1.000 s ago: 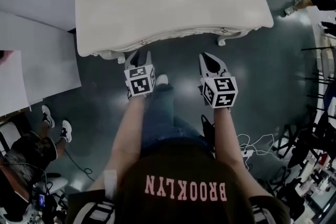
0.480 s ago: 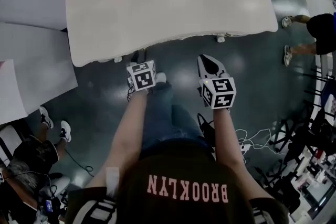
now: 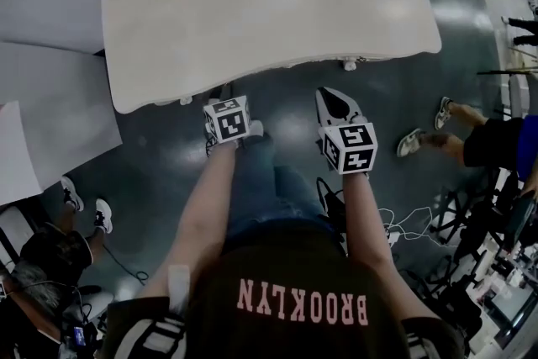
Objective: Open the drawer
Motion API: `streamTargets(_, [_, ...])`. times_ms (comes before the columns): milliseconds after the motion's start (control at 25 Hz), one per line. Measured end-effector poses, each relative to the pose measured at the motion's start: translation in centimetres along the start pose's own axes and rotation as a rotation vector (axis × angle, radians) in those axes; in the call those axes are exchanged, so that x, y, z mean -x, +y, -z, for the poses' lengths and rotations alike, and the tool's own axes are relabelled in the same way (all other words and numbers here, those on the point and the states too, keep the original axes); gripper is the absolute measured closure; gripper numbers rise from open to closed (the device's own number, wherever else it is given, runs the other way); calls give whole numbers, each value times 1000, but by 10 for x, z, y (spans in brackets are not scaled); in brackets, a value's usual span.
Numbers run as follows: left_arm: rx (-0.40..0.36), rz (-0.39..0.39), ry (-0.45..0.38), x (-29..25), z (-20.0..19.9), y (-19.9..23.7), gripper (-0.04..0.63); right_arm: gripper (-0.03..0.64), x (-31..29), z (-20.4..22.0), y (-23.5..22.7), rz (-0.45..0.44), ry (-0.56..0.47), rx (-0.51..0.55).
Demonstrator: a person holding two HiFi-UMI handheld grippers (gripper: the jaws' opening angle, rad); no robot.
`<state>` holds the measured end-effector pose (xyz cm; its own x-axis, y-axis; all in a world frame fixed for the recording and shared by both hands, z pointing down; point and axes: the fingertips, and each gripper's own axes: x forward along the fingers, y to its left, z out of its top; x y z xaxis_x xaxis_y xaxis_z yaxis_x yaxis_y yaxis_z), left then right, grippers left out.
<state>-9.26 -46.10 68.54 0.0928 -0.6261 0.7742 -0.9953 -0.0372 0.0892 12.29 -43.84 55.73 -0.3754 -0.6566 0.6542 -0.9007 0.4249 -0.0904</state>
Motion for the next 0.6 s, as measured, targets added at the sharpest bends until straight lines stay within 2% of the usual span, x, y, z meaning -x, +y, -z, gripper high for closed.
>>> streamTargets(600, [6,-14,6,2,-1,0,483,620,26,20,-2,-6,-8,-37])
